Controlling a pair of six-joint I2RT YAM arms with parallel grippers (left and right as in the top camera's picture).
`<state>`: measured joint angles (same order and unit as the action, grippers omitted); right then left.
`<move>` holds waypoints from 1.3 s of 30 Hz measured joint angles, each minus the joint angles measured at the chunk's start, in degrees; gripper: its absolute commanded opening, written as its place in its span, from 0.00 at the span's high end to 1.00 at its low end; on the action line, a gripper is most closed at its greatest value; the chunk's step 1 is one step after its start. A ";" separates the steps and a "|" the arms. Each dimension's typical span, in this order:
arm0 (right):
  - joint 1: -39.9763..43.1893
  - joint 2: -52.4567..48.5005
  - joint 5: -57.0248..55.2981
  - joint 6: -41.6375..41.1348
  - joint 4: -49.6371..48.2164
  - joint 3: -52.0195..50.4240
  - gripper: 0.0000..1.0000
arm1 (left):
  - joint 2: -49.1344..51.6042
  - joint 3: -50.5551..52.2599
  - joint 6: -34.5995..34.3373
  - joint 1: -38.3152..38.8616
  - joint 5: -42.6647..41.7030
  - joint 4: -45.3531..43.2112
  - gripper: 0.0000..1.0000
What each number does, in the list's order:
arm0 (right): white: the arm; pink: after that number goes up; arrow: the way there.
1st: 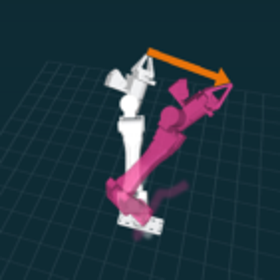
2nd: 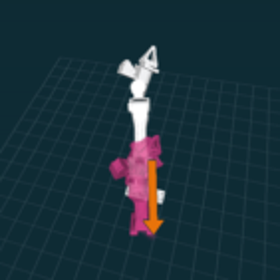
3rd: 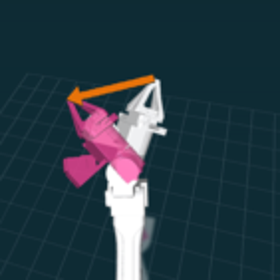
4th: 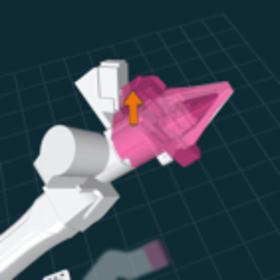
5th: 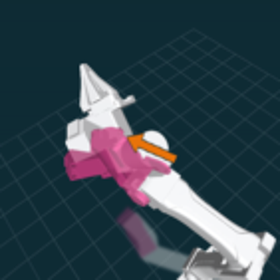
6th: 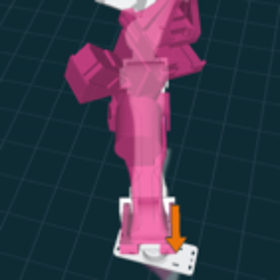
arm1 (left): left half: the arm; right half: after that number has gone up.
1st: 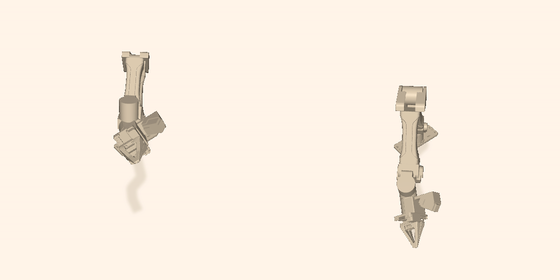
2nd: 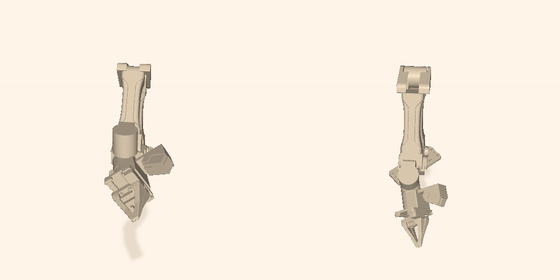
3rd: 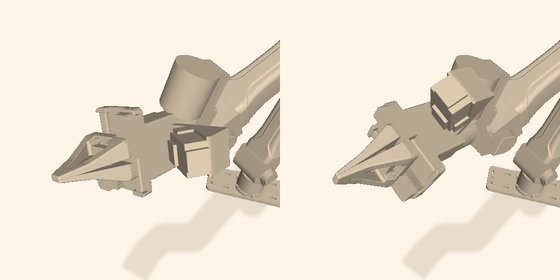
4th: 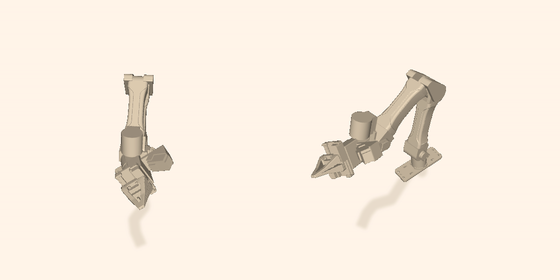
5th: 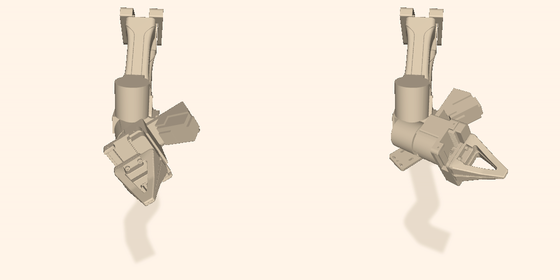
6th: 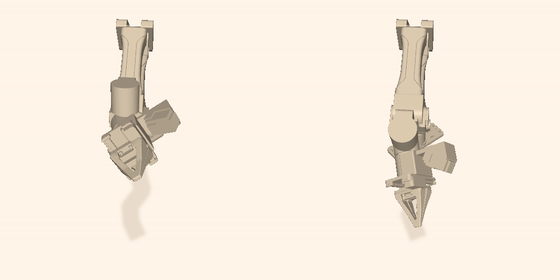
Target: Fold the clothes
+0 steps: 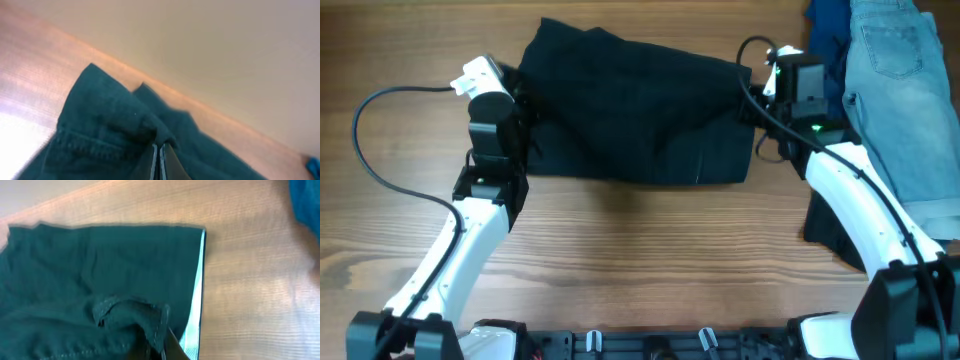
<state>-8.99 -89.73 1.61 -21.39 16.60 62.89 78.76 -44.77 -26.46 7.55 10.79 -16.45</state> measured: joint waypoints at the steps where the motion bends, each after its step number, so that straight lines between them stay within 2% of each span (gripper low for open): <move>1: 0.26 -0.44 -0.02 0.00 -1.99 -0.02 0.96 | 0.50 -0.17 0.31 0.00 0.17 -1.79 0.96; 5: 0.42 -3.65 -0.02 0.00 -9.53 -0.02 0.96 | 3.80 -0.61 0.96 0.02 0.81 -9.35 0.96; 10: 0.42 -9.57 -0.61 0.00 -18.34 -0.17 0.96 | 13.75 -1.16 1.11 0.02 1.42 -22.99 0.96; 12: 0.42 -11.28 -1.22 0.00 -20.65 -0.17 0.96 | 17.16 -1.51 1.16 0.00 1.46 -25.57 0.96; 16: 0.42 -13.31 -3.67 -0.50 -25.70 -0.24 0.95 | 22.51 -5.05 1.16 0.02 1.73 -25.03 0.96; 26: 0.42 -17.05 -8.94 -1.33 -35.21 -0.24 0.96 | 32.76 -22.99 1.16 1.09 2.08 -21.00 0.96; 38: 0.63 -22.64 -13.49 -2.38 -44.13 -0.24 0.95 | 40.22 -26.56 1.16 1.62 2.29 -21.31 0.96; 39: 0.79 -22.88 -13.49 -2.60 -44.35 -0.24 0.85 | 40.46 -26.56 1.16 1.66 2.27 -21.31 0.84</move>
<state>-8.21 -112.62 -11.88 -23.99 -27.75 62.65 119.22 -71.33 -25.30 9.21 13.06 -37.76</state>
